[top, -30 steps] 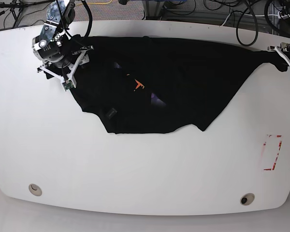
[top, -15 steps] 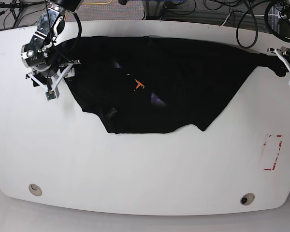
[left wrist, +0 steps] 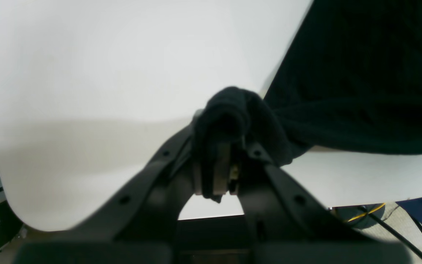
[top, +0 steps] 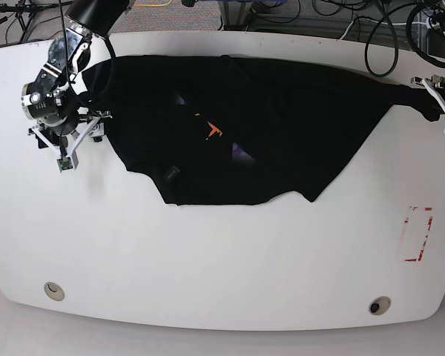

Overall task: Fold the T-shirt properly
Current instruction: 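Move the right gripper onto the shirt's bunched edge and grasp it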

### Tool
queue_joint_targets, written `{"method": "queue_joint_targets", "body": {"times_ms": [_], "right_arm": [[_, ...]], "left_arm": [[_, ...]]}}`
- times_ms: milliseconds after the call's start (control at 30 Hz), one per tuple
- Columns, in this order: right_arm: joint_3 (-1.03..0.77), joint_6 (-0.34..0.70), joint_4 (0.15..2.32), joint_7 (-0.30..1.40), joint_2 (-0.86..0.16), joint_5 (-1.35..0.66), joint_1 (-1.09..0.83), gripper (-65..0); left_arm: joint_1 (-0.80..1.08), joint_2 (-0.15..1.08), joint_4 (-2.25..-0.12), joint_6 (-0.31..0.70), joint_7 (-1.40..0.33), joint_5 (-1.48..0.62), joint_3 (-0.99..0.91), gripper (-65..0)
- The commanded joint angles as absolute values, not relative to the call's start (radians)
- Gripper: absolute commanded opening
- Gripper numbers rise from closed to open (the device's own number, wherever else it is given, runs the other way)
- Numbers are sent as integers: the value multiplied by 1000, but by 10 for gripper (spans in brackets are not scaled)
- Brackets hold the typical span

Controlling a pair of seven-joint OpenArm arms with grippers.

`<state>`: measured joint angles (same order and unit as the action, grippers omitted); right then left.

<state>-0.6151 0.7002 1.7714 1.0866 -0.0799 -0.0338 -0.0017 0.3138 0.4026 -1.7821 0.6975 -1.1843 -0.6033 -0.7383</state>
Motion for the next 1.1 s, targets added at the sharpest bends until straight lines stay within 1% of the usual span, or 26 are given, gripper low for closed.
{"method": "queue_joint_targets", "body": {"times_ms": [0, 267, 333, 533, 667, 933, 1067], "right_arm": [[-618, 698, 1748, 1109, -94, -34, 50, -178], [-590, 698, 1692, 1126, -94, -38, 95, -178], [-544, 698, 1713, 1104, -90, -35, 97, -182], [-484, 698, 1698, 1074, -81, -30, 93, -183], [-453, 698, 1634, 1032, -85, -34, 117, -185], [-442, 698, 1559, 1008, -74, -34, 156, -186], [-437, 698, 1535, 1037, -55, -39, 195, -187]], "left_arm": [[311, 422, -1786, 698, -1175, -607, -746, -650], [312, 421, -1784, 698, -1174, -606, -744, -650], [307, 422, -1791, 698, -1177, -604, -746, -650], [304, 421, -1787, 698, -1177, -603, -744, -650], [305, 421, -1781, 698, -1185, -602, -744, -650], [301, 420, -1783, 698, -1187, -602, -745, -650], [299, 418, -1785, 698, -1185, -594, -745, -645]]}}
